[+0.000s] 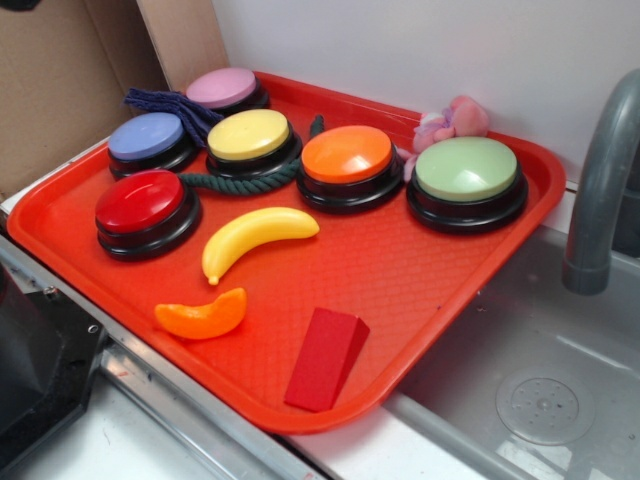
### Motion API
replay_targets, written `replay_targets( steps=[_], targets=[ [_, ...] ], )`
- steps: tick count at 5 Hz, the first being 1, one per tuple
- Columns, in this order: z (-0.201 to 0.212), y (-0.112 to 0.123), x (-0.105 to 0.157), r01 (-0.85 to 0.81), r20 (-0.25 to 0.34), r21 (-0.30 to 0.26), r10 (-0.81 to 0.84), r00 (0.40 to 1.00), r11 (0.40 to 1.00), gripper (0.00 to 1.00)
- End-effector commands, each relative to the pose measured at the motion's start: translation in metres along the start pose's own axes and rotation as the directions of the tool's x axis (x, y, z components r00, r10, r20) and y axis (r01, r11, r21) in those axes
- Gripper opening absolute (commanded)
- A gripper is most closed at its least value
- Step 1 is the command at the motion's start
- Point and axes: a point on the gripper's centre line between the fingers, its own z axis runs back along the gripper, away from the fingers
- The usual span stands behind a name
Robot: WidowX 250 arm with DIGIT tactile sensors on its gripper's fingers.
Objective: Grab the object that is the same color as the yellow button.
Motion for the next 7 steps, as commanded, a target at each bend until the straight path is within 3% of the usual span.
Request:
replay_targets(
  steps=[1, 3, 4, 5, 7],
  targets=[
    [0.000, 0.000, 0.000, 0.000, 0.000, 0.000, 0.000, 1.000, 1.000, 1.00],
    [-0.037, -0.005, 0.033, 0.259, 0.043, 0.012, -0.259, 0.965, 0.966, 1.00],
    [-0.072, -0.004, 0.050, 0.330, 0.067, 0.035, -0.332, 0.941, 0.943, 1.00],
    [-0.109, -0.005, 0.059, 0.299, 0.095, 0.082, -0.306, 0.947, 0.951, 1.00],
    [-0.174, -0.009, 0.072, 0.329, 0.039, 0.086, -0.333, 0.942, 0.941, 1.00]
  ],
)
